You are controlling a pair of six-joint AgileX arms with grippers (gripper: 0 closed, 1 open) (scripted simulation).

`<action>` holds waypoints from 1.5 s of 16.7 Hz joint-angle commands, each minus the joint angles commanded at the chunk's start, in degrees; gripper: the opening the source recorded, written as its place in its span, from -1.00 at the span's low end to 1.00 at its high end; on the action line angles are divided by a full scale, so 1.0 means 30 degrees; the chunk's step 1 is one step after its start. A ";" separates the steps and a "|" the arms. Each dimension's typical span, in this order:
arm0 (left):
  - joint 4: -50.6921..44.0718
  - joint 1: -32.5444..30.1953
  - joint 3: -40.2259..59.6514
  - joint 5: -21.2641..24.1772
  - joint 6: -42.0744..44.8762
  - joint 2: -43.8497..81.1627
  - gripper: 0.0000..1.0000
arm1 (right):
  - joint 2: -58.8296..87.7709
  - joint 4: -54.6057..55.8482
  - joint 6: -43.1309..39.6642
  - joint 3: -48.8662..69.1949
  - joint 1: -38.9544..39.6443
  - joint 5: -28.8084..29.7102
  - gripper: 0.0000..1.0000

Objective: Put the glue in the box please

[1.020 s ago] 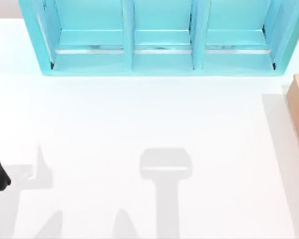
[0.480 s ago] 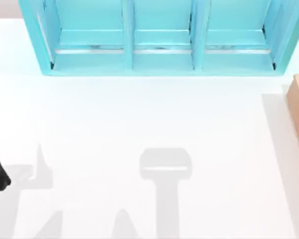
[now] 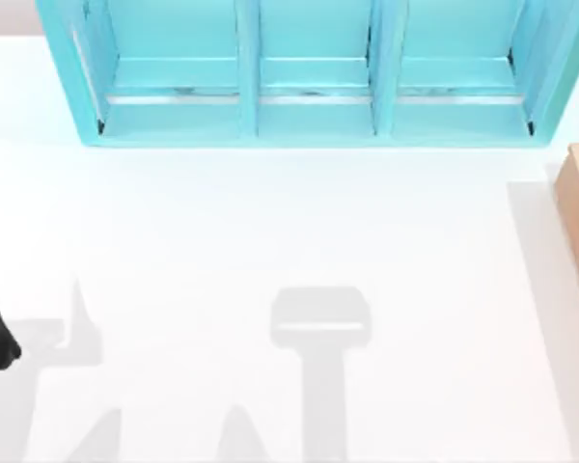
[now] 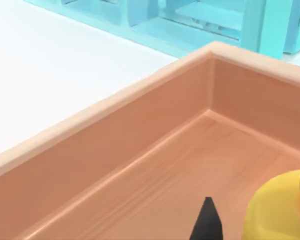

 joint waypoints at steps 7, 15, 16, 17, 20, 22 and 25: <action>0.0000 0.0000 0.0000 0.0000 0.0000 0.0000 1.00 | -0.1296 0.9331 0.8010 -0.2646 0.1923 -0.0622 -1.00; 0.0000 0.0000 0.0000 0.0000 0.0000 0.0000 1.00 | -0.1997 1.3136 1.1463 -0.3757 0.2802 -0.0924 -1.00; 0.0000 0.0000 0.0000 0.0000 0.0000 0.0000 1.00 | -0.1997 1.3136 1.1463 -0.3757 0.2802 -0.0924 -1.00; 0.0000 0.0000 0.0000 0.0000 0.0000 0.0000 1.00 | -0.1997 1.3136 1.1463 -0.3757 0.2802 -0.0924 -1.00; 0.0000 0.0000 0.0000 0.0000 0.0000 0.0000 1.00 | -0.1997 1.3136 1.1463 -0.3757 0.2802 -0.0924 -0.55; 0.0000 0.0000 0.0000 0.0000 0.0000 0.0000 1.00 | -0.1997 1.3136 1.1463 -0.3757 0.2802 -0.0924 -0.25; 0.0000 0.0000 0.0000 0.0000 0.0000 0.0000 1.00 | -0.1997 1.3136 1.1463 -0.3757 0.2802 -0.0924 0.21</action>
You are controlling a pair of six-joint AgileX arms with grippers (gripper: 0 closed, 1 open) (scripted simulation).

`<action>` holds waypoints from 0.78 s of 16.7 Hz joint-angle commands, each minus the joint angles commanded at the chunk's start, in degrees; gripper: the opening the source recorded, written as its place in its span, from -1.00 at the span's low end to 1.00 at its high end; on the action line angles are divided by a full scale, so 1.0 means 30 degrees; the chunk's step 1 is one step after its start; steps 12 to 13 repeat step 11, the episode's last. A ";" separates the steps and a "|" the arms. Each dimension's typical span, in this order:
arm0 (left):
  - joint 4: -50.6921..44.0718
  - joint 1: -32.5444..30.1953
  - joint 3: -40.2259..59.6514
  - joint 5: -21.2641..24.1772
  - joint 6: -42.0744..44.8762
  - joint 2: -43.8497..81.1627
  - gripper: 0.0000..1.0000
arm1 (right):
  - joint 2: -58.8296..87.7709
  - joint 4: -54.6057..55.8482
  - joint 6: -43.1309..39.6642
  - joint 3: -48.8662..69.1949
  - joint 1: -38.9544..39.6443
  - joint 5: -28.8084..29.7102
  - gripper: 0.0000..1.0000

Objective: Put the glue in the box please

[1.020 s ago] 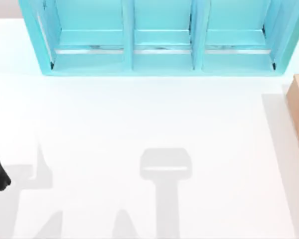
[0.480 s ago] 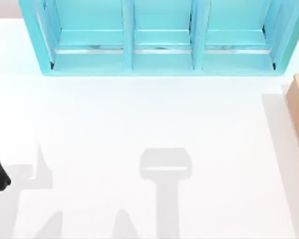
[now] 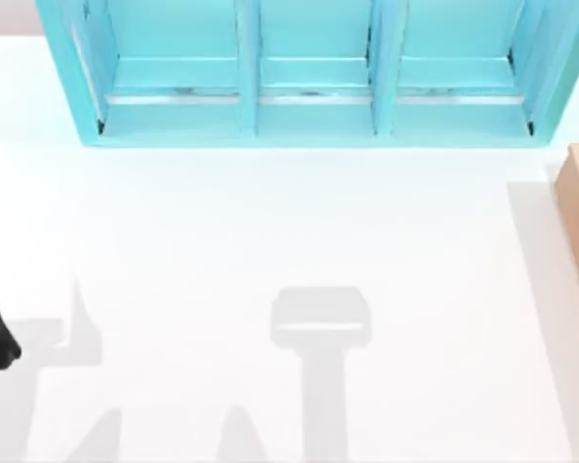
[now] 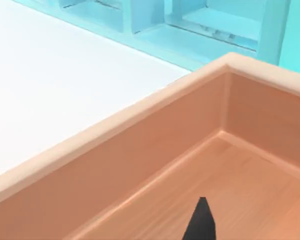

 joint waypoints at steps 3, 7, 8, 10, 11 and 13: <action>0.0000 0.0000 0.0000 0.0000 0.0000 0.0000 1.00 | 0.0000 0.0000 0.0000 0.0000 0.0000 0.0000 0.66; 0.0000 0.0000 0.0000 0.0000 0.0000 0.0000 1.00 | 0.0000 0.0000 0.0000 0.0000 0.0000 0.0000 1.00; 0.0000 0.0000 0.0000 0.0000 0.0000 0.0000 1.00 | 0.0000 0.0000 0.0000 0.0000 0.0000 0.0000 1.00; 0.0000 0.0000 0.0000 0.0000 0.0000 0.0000 1.00 | 0.0000 0.0000 0.0000 0.0000 0.0000 0.0000 1.00; 0.0000 0.0000 0.0000 0.0000 0.0000 0.0000 1.00 | 0.0000 0.0000 0.0000 0.0000 0.0000 0.0000 1.00; 0.0000 0.0000 0.0000 0.0000 0.0000 0.0000 1.00 | 0.0000 0.0000 0.0000 0.0000 0.0000 0.0000 1.00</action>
